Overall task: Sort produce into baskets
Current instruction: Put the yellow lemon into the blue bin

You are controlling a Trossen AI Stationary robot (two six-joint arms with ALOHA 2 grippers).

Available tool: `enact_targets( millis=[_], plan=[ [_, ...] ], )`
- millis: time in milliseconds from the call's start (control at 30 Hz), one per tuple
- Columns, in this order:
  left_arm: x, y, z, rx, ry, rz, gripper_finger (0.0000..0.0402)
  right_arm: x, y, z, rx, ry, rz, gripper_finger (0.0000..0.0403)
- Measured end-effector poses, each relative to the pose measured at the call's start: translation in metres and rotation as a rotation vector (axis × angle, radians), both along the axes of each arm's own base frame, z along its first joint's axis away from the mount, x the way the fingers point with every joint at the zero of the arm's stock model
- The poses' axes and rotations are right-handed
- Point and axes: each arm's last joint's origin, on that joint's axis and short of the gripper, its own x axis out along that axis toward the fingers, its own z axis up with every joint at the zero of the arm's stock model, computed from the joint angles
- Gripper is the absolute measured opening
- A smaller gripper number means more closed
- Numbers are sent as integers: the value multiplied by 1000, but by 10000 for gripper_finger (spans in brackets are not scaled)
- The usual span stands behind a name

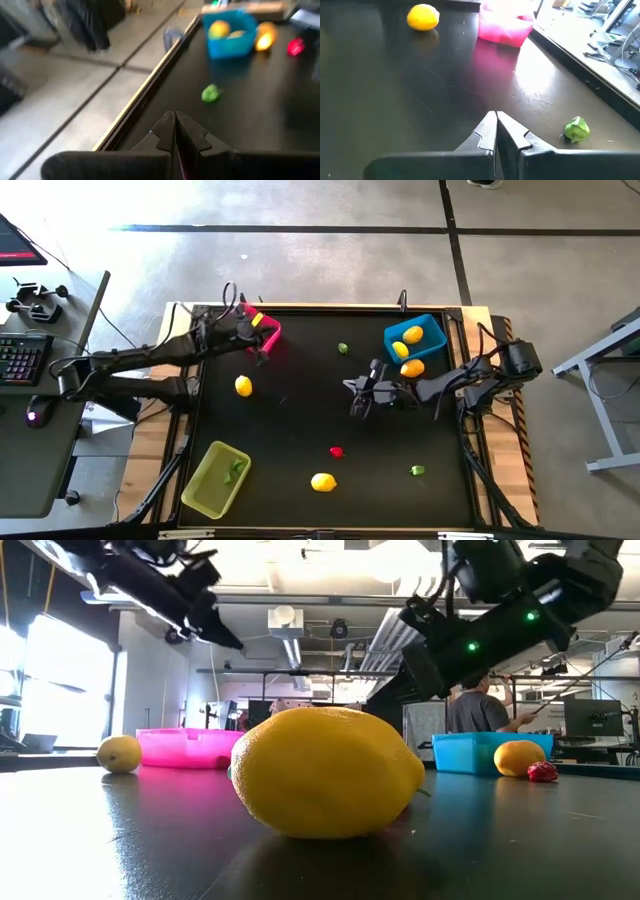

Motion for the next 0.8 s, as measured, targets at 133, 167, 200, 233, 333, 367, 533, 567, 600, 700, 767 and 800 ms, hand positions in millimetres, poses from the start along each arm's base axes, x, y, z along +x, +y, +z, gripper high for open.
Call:
enact_targets(
  millis=[133,167,200,233,333,367,533,567,600,700,767,800],
  plan=[
    [-6,-14,-9,30,-131,-44,1,-3,-1,-2,2,-29,0,0],
    [-7,-17,-12,38,-153,-55,1,-3,-1,-2,2,-29,0,0],
    [-9,-20,-17,44,-169,-66,0,-3,-1,-2,2,-30,0,0],
    [-10,-22,-22,49,-182,-76,1,-3,-1,-2,2,-30,0,0],
    [-13,-29,-36,56,-204,-102,0,-3,-1,-2,2,-31,0,0],
    [-14,-31,-40,57,-208,-111,0,-3,-1,-2,2,-31,0,0],
    [-16,-40,-54,46,-211,-179,0,-2,1,-2,48,-28,91,0],
    [-16,-42,-56,40,-210,-191,0,-2,2,-2,55,-28,105,0],
    [-17,-43,-58,26,-209,-192,0,-2,2,-2,58,-28,112,0],
    [-16,-44,-65,-38,-165,-181,2,-2,1,-2,58,-27,111,0],
    [-17,-44,-69,-65,-139,-174,2,-2,-1,-2,58,-28,103,0],
    [-17,-44,-69,-67,-134,-181,1,-2,-2,-2,59,-28,100,0]
  ],
)
